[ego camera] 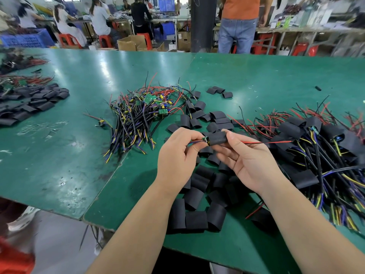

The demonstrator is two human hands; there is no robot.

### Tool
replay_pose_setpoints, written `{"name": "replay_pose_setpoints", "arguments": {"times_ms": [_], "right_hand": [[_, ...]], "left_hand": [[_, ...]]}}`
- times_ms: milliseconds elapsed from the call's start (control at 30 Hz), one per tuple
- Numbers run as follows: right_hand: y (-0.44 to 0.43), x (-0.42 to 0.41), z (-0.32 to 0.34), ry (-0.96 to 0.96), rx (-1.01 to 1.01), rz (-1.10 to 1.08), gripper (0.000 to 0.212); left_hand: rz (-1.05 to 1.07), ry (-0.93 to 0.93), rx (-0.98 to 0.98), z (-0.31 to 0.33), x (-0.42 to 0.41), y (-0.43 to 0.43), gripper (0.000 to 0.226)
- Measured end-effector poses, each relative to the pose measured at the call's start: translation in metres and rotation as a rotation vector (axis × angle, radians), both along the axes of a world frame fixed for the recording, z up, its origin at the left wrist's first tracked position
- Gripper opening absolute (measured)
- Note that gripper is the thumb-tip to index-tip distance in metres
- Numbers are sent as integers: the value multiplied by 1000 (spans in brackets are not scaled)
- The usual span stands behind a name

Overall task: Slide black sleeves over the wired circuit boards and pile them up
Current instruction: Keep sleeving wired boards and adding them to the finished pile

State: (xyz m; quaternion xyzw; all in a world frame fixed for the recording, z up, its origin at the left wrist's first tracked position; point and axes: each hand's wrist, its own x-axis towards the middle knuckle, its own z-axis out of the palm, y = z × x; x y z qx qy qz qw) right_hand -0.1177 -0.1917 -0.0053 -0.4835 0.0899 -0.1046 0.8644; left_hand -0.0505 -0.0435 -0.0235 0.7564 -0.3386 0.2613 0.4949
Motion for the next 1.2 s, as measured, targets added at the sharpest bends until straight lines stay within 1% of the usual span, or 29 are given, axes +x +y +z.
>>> {"name": "replay_pose_setpoints", "arguments": {"times_ms": [200, 333, 433, 500, 633, 733, 833, 1000, 1200], "right_hand": [[0, -1, 0, 17, -22, 20, 25], [2, -2, 1, 1, -55, 18, 18], [3, -2, 2, -6, -57, 11, 20], [3, -2, 2, -17, -54, -3, 19], [3, -2, 1, -15, -35, -20, 21], [4, -1, 2, 17, -3, -36, 25], [4, -1, 2, 68, -15, -64, 25], [5, 0, -1, 79, 3, -67, 17], [8, 2, -2, 63, -21, -62, 18]], "left_hand": [[2, -5, 6, -1, 1, 0, 7], [42, 121, -83, -4, 0, -3, 8], [10, 242, -181, -3, -1, -3, 23], [-4, 289, -206, -3, -1, -3, 27], [-1, 234, -110, -3, 0, -3, 22], [-9, 102, -69, -3, -1, -4, 9], [1, -7, -17, -3, -1, -5, 4], [60, -15, 2, -2, -4, -4, 2], [67, -11, 35, -1, -4, -2, 5]]}}
